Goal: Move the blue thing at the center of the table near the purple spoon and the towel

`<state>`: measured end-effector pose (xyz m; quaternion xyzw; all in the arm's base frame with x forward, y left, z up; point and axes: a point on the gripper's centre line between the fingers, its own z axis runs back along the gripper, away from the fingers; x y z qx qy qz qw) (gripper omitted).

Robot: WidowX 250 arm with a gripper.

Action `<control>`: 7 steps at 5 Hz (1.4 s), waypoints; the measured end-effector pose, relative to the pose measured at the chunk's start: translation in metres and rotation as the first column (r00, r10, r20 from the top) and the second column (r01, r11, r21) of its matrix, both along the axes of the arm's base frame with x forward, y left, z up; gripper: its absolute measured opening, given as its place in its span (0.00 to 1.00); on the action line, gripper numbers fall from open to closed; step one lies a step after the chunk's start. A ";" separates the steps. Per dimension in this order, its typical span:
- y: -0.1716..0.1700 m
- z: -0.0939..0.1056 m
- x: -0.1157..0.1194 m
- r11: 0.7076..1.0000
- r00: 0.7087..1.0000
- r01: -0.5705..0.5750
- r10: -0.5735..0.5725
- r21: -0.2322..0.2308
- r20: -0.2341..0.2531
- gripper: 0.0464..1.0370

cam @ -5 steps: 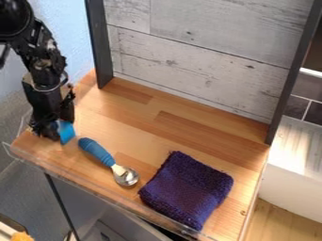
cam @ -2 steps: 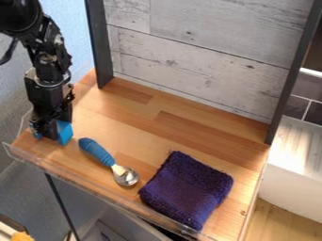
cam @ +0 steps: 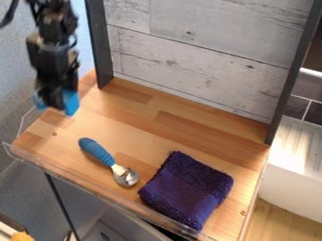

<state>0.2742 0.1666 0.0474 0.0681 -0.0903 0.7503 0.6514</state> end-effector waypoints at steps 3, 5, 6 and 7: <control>-0.084 -0.011 0.056 0.988 0.977 0.155 -0.150 -0.022 0.150 0.53; -0.111 -0.055 0.076 0.974 0.970 0.215 -0.204 -0.078 0.129 0.53; -0.120 -0.065 0.082 0.964 0.962 0.257 -0.248 -0.069 0.117 0.53; -0.123 -0.072 0.086 0.956 0.956 0.285 -0.277 -0.075 0.096 0.53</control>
